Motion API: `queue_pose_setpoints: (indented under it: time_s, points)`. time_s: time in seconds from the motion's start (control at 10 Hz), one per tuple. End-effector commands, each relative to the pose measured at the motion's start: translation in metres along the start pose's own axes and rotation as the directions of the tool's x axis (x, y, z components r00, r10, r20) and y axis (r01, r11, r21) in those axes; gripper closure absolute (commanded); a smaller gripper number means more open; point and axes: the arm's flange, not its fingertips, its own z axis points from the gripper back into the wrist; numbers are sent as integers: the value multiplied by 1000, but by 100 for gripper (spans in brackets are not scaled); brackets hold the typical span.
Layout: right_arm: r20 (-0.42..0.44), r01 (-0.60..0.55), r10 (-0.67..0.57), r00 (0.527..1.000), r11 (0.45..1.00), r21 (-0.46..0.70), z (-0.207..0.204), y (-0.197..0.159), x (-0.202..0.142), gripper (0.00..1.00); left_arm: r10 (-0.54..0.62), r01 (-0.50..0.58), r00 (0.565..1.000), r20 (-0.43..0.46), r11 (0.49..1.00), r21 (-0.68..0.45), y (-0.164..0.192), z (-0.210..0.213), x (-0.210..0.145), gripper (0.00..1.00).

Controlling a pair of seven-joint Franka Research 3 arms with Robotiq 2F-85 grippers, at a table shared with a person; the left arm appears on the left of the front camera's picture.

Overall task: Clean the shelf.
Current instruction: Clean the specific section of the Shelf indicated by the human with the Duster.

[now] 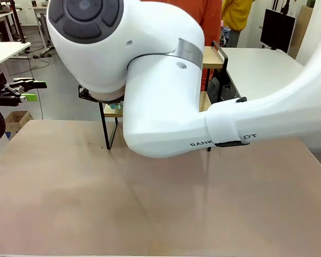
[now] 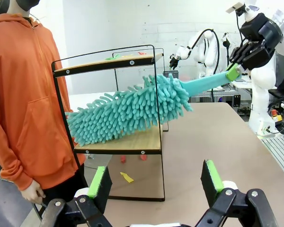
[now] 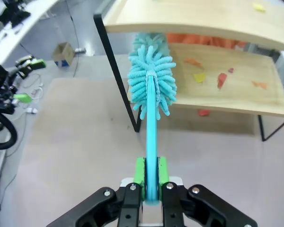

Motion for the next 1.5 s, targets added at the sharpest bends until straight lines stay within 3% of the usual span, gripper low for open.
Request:
queue_pose_setpoints:
  time_s: [0.0, 0.4, 0.5, 0.6, 0.9, 1.0, 1.4]
  points:
    - [-22, 30, -30, 999, 1000, -3, -36, 41, 3, 86, -16, 17, 1000, 7, 1000, -3, -2, 0, 2, 0]
    - [-180, 56, -48, 982, 998, 36, -59, 38, -4, 86, -16, 17, 1000, 7, 1000, -3, -2, 0, 2, 0]
    - [-219, 43, -19, 975, 994, 104, -51, 34, 3, 86, -16, 17, 1000, 7, 1000, -3, -2, 0, 2, 0]
    - [-158, 23, -17, 987, 999, 31, -41, 1, -15, 86, -16, 17, 1000, 7, 1000, -3, -2, 0, 2, 0]
    - [-158, 23, -17, 987, 999, 31, -41, 1, -15, 86, -16, 17, 1000, 7, 1000, -3, -2, 0, 2, 0]
    - [-165, 40, -33, 986, 999, 35, -41, 4, -11, 100, -16, 17, 1000, 7, 1000, -3, -2, 0, 2, 0]
    - [-141, 45, -57, 988, 995, -89, -45, -23, -10, 100, -16, 17, 1000, 7, 1000, -3, -2, 0, 2, 0]
